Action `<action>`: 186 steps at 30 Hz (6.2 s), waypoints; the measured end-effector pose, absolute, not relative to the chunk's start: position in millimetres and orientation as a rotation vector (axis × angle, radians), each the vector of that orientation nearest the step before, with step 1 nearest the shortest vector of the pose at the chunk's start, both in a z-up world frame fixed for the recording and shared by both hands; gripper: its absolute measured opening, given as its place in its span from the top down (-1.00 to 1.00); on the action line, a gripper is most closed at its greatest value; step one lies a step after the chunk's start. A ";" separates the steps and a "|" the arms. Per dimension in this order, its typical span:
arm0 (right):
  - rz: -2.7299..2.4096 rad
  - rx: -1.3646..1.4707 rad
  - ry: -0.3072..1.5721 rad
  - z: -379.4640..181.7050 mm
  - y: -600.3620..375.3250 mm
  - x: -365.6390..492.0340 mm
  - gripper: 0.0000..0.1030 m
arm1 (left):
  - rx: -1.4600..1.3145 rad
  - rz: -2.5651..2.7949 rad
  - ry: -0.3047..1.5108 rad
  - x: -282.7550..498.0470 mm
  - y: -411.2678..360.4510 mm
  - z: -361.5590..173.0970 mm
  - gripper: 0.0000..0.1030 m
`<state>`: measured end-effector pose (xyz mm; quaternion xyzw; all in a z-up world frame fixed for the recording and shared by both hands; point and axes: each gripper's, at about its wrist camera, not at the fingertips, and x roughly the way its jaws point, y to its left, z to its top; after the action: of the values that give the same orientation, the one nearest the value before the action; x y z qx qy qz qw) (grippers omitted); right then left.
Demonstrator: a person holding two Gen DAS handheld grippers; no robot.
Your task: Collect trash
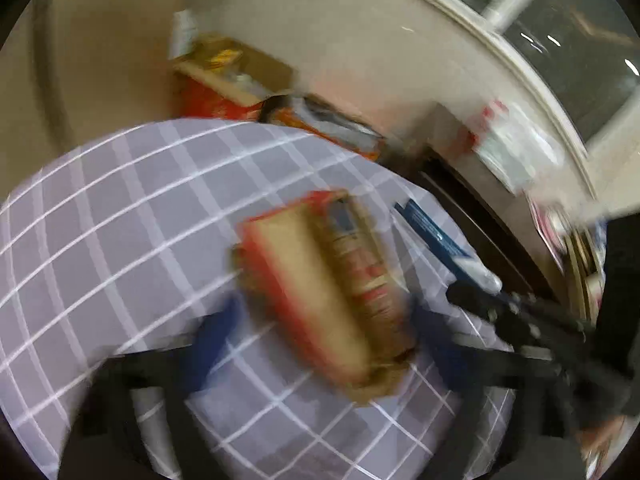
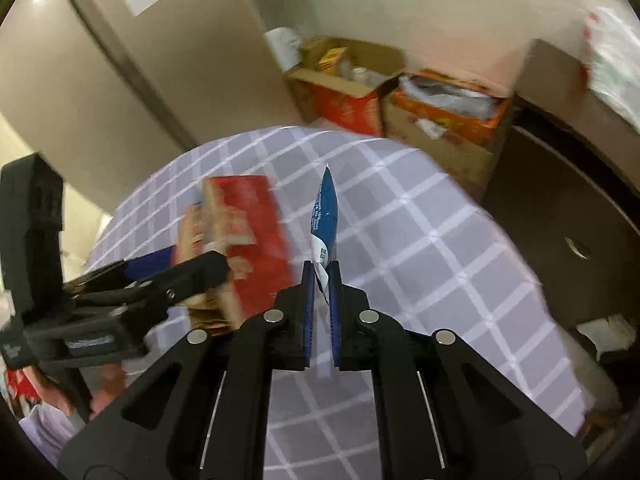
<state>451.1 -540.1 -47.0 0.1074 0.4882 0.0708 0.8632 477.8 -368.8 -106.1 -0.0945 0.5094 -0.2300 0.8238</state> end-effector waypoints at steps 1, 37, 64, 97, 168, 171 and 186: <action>0.137 0.235 1.026 -47.4 -545.0 448.5 0.86 | -0.196 -0.495 1.079 479.8 -369.5 -104.1 -0.12; 0.176 0.220 0.949 1.9 -443.8 368.0 0.93 | -0.073 -0.347 0.882 387.9 -210.9 -41.2 0.04; 0.574 0.023 0.945 17.9 -202.6 377.9 0.93 | -0.157 0.028 0.805 309.6 23.5 -17.7 0.02; 0.781 -0.204 1.228 -84.5 10.6 376.9 0.93 | -0.291 0.334 0.999 277.6 193.2 -121.8 -0.41; 0.337 0.017 0.570 27.6 -165.9 95.9 -0.73 | -0.075 0.128 0.437 17.9 32.2 12.5 -0.74; 0.324 0.008 0.524 33.3 -167.4 77.3 -0.73 | -0.081 0.129 0.424 4.6 34.7 18.4 -0.74; 0.242 0.002 0.367 50.5 -182.4 33.4 -0.74 | -0.031 0.144 0.346 -32.2 16.9 40.5 -0.74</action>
<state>33.4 -182.4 50.5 0.0009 0.1819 0.1201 0.9760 -32.1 16.9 40.5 -0.0152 0.1722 0.0716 0.9823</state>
